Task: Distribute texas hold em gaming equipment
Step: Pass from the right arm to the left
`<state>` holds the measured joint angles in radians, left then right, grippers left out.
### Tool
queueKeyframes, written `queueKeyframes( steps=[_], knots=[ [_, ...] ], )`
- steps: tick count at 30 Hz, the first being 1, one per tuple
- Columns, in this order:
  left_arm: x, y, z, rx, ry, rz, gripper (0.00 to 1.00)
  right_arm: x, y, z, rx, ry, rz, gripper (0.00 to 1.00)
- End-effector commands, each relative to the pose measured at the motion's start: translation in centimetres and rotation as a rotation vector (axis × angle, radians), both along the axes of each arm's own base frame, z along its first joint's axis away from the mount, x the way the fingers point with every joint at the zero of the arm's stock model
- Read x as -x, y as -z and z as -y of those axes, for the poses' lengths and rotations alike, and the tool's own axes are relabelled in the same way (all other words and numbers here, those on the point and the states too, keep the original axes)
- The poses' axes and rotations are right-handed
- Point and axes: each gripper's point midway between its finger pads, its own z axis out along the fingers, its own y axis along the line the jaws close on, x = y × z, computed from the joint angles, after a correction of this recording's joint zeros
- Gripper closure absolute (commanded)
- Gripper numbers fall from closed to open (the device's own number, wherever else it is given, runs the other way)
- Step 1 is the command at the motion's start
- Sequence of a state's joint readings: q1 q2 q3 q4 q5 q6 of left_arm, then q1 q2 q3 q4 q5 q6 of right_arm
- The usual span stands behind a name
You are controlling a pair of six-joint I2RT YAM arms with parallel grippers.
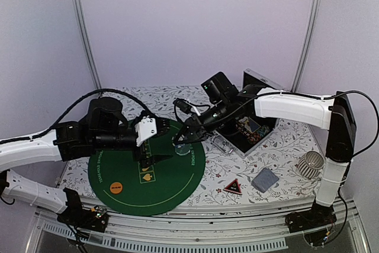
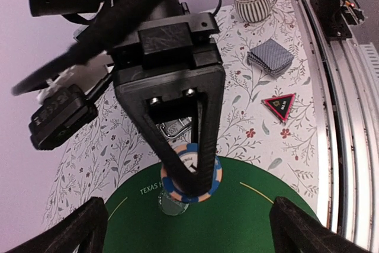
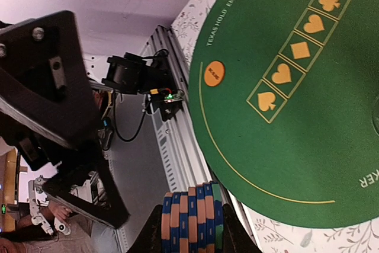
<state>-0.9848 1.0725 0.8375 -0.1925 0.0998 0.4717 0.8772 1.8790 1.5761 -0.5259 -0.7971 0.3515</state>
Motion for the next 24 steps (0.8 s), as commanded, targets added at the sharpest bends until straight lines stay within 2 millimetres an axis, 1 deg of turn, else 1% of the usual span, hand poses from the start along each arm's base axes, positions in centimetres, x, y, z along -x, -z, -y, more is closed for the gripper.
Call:
queueKeyframes(
  steps=[1, 2, 4, 6, 7, 8, 9, 10, 12, 17, 19, 21, 22, 24],
  knots=[
    [1.1, 1.0, 0.9, -0.056, 0.054, 0.024, 0.02, 1.4, -3.7, -1.9, -0.155, -0.066, 0.0, 0.98],
    [1.0, 1.3, 1.0, -0.071, 0.05, 0.027, 0.02, 1.6, -3.6, -2.1, -0.16, -0.076, -0.012, 0.98],
    [0.4, 1.8, 1.0, -0.091, 0.022, 0.033, 0.09, 1.9, -3.7, -2.5, -0.178, -0.09, -0.019, 0.98],
    [-0.1, 2.3, 1.1, -0.107, 0.006, 0.042, 0.19, 2.0, -3.7, -2.7, -0.186, -0.094, -0.023, 0.98],
    [-0.2, 2.6, 1.1, -0.117, 0.0, 0.045, 0.22, 2.0, -3.7, -2.9, -0.187, -0.096, -0.029, 0.98],
    [-0.6, 2.8, 1.1, -0.126, -0.018, 0.051, 0.27, 2.0, -3.7, -2.9, -0.19, -0.099, -0.032, 0.98],
    [-1.1, 2.8, 1.1, -0.127, -0.04, 0.06, 0.34, 2.1, -3.7, -3.0, -0.192, -0.103, -0.032, 0.98],
    [-1.5, 2.6, 1.1, -0.121, -0.059, 0.071, 0.39, 2.1, -3.7, -3.0, -0.193, -0.102, -0.033, 0.98],
    [-2.1, 2.2, 1.2, -0.11, -0.082, 0.092, 0.41, 1.9, -3.5, -3.1, -0.188, -0.097, -0.032, 0.98],
    [-2.1, 1.7, 1.4, -0.096, -0.08, 0.097, 0.42, 1.7, -3.3, -3.4, -0.186, -0.099, -0.032, 0.98],
    [-2.2, 1.6, 1.3, -0.093, -0.086, 0.1, 0.34, 1.7, -3.2, -3.5, -0.185, -0.099, -0.033, 0.98],
    [-2.2, 1.1, 1.3, -0.081, -0.089, 0.105, 0.31, 1.6, -3.0, -3.6, -0.183, -0.098, -0.031, 0.98],
    [-2.2, 1.0, 1.2, -0.075, -0.09, 0.105, 0.32, 1.5, -3.1, -3.7, -0.184, -0.098, -0.032, 0.98],
    [-2.1, 0.9, 1.2, -0.073, -0.087, 0.104, 0.4, 1.5, -3.1, -3.8, -0.188, -0.103, -0.034, 0.98]
  ],
)
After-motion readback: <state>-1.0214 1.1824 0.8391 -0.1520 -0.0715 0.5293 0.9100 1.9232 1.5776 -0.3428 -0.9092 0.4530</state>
